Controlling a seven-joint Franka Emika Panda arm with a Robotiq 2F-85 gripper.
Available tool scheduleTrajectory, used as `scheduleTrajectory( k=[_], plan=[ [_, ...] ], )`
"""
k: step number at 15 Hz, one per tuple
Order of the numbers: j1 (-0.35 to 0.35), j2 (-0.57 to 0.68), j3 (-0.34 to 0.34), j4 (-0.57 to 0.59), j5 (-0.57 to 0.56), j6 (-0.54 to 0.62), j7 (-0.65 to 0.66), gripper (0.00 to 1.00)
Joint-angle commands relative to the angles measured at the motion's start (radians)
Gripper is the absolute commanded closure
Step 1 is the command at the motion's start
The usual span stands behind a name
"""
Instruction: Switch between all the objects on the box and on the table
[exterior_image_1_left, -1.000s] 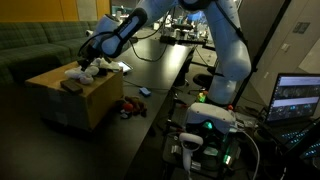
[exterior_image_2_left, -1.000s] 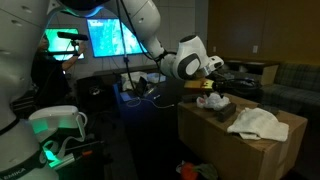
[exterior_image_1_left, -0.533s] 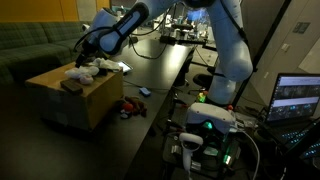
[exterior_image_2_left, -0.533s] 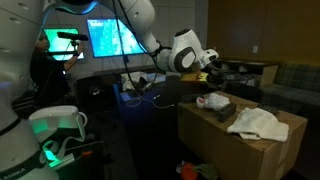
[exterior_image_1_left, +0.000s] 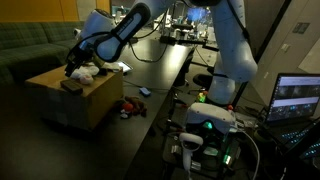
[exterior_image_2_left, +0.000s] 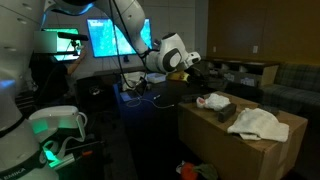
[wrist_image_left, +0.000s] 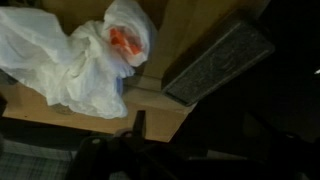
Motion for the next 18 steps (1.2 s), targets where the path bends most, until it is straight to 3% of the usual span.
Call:
scheduleTrajectory(
  k=[1, 9, 18],
  plan=[
    [0.096, 0.01, -0.07, -0.006, 0.0, 0.024, 0.118, 0.0],
    [0.154, 0.071, -0.109, 0.01, 0.012, 0.025, 0.227, 0.0],
    [0.129, 0.125, -0.08, 0.031, 0.037, 0.014, 0.215, 0.0]
  ],
)
